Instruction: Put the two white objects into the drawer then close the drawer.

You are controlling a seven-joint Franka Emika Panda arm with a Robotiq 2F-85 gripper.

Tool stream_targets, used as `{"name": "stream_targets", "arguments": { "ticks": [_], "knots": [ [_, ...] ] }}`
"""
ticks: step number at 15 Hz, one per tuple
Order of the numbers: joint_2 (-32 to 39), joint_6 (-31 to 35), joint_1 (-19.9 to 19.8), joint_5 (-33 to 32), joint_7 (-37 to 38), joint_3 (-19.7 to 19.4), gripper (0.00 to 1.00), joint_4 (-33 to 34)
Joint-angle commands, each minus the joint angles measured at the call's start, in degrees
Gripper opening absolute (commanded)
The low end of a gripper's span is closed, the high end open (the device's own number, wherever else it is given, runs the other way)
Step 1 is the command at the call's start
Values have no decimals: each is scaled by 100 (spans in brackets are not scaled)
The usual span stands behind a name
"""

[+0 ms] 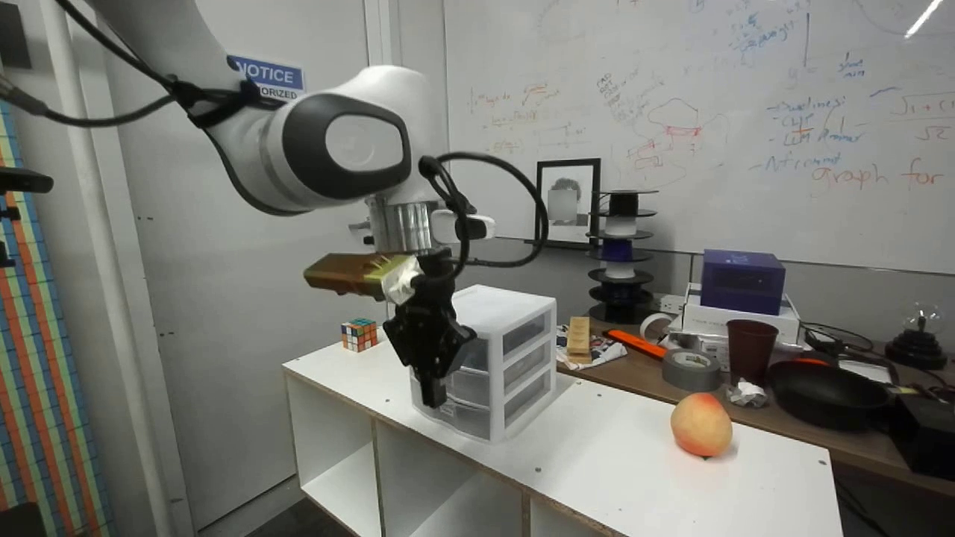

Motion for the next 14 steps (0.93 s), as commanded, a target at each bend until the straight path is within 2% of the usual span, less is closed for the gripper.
{"name": "stream_targets", "arguments": {
  "ticks": [1,5,8,11,12,14],
  "knots": [
    [-754,-1600,-60,51,162,165,8,141],
    [-1103,-3256,-86,440,151,240,9,696],
    [-1194,-4058,-139,744,108,193,10,1117],
    [-1229,-4506,-245,992,36,123,13,1374],
    [-1260,-4587,-282,1098,-5,100,36,1433],
    [-1260,-4700,-384,1365,-152,19,39,1546]
  ]
}}
